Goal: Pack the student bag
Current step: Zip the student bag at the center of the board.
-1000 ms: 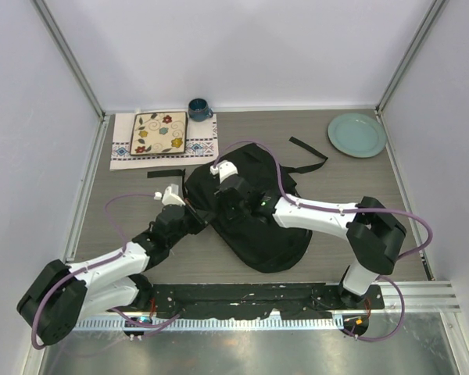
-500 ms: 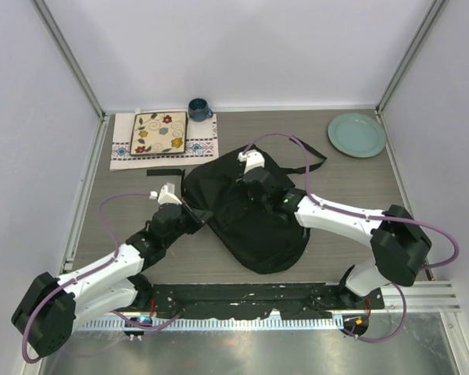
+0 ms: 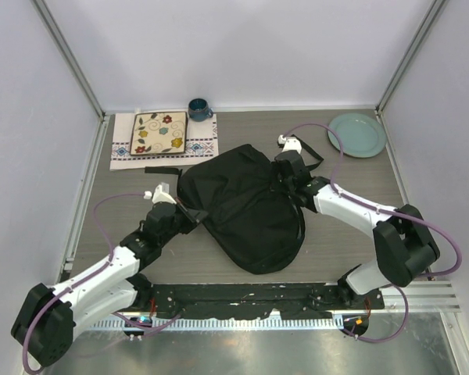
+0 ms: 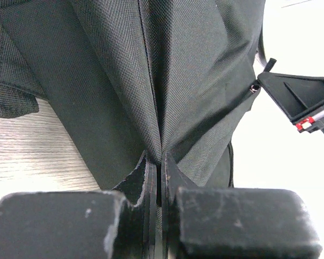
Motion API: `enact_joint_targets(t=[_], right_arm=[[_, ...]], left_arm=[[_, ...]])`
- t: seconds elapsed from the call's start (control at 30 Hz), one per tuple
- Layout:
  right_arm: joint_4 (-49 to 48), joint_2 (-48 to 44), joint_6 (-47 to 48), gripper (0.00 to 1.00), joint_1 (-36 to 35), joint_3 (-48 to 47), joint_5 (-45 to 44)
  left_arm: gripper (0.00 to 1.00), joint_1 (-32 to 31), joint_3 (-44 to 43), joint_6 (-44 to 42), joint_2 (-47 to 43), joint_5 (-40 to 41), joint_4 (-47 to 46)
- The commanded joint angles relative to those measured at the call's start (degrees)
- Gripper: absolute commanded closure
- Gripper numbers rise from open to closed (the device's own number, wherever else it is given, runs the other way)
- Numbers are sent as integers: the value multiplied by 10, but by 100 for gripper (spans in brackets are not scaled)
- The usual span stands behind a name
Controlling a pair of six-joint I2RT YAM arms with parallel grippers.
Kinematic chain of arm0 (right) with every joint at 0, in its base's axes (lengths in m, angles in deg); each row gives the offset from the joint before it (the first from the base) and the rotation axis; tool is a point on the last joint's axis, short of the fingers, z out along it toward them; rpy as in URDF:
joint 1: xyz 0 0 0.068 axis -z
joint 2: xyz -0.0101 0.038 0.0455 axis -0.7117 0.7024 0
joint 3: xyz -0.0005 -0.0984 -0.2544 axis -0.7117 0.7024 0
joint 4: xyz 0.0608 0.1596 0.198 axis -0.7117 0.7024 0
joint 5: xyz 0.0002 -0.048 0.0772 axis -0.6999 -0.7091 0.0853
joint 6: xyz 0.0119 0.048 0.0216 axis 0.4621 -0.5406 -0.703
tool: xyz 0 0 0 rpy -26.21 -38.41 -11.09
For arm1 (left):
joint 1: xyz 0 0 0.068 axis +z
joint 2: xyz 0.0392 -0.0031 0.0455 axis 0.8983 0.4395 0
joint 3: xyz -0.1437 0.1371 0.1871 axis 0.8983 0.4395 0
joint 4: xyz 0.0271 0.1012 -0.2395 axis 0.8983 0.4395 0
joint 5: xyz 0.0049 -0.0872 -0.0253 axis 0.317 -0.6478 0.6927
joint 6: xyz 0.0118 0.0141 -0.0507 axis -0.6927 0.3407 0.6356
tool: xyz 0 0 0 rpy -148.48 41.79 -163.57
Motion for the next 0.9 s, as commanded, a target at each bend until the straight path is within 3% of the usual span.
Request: enact_joint_targets(t=[0.0,0.2,0.33,0.57,0.63,0.7,0.73,0.8,0.83,0.87], right_arm=[[-30,11,3,100,47,1,-61],[-20,-31,-33,100,50,41,-73],[10,-105,-87,100,49,91,-74],[18,-170,-132,99,49,144,-17],[32,-173,-129,99,49,136,-12],[46,-184,-125,87,49,126,-15],[54,-189,-122,81,49,120,-19],[70,-209,-117,60,49,114,-35],[76,-216,-117,42,49,107,-40],[80,-224,-117,38,49,104,-46]], left_arm=[[100,22,-17,-40,-10,13,38],[100,34,-73,-111,47,-23,67],[100,36,-143,-169,108,-29,92],[98,96,-246,-236,203,-117,123],[86,100,-254,-234,206,-123,129],[72,100,-250,-232,195,-121,138],[49,100,-240,-226,187,-118,145],[23,100,-224,-217,158,-106,151],[15,100,-218,-213,148,-99,162],[11,100,-214,-211,136,-79,168]])
